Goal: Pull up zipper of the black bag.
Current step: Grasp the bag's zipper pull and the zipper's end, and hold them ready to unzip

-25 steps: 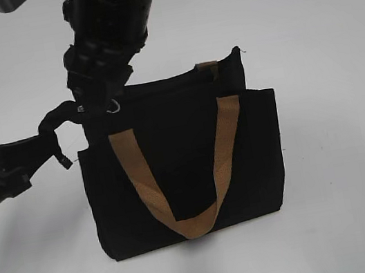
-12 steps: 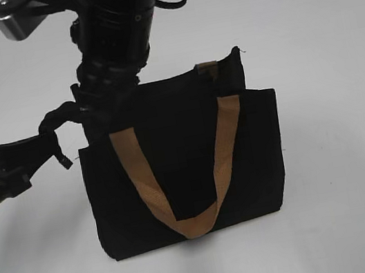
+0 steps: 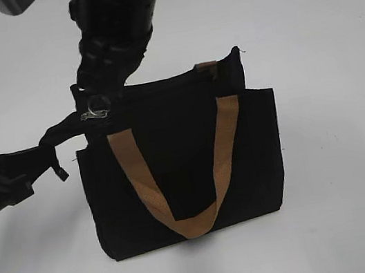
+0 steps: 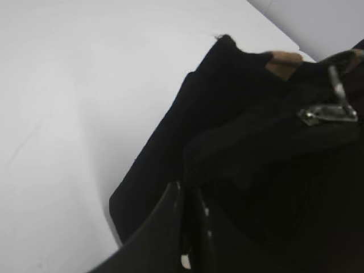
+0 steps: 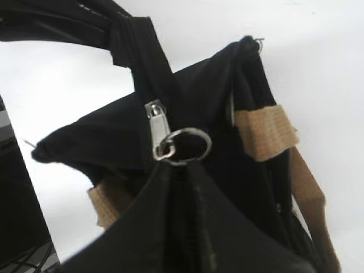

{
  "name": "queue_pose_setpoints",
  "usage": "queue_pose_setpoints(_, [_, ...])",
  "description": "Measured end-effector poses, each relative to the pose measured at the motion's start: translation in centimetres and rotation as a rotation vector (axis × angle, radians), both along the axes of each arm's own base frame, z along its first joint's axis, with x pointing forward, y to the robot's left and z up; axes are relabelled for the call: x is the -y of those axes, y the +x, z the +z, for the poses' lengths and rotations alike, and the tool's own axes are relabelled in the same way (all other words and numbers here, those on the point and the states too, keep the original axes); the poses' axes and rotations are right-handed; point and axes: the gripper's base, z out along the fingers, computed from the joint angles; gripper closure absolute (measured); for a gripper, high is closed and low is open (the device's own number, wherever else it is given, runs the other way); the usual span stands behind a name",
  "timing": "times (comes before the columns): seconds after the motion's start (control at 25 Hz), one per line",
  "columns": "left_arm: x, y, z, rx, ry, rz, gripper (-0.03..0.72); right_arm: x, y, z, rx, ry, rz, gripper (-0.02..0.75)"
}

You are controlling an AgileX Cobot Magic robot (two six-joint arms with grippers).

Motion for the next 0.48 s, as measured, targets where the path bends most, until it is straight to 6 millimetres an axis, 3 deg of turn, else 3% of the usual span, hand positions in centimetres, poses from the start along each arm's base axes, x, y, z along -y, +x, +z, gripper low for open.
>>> queue_pose_setpoints(0.08, [-0.11,0.01,-0.17,-0.016,0.012,0.011,0.68,0.1,-0.08,0.3,0.006,0.003,0.0,0.738])
queue_pose_setpoints(0.48, [-0.07,0.02,-0.09,-0.009,0.006,0.008,0.68,-0.11,-0.39,0.57,-0.02,0.038,0.001,0.715])
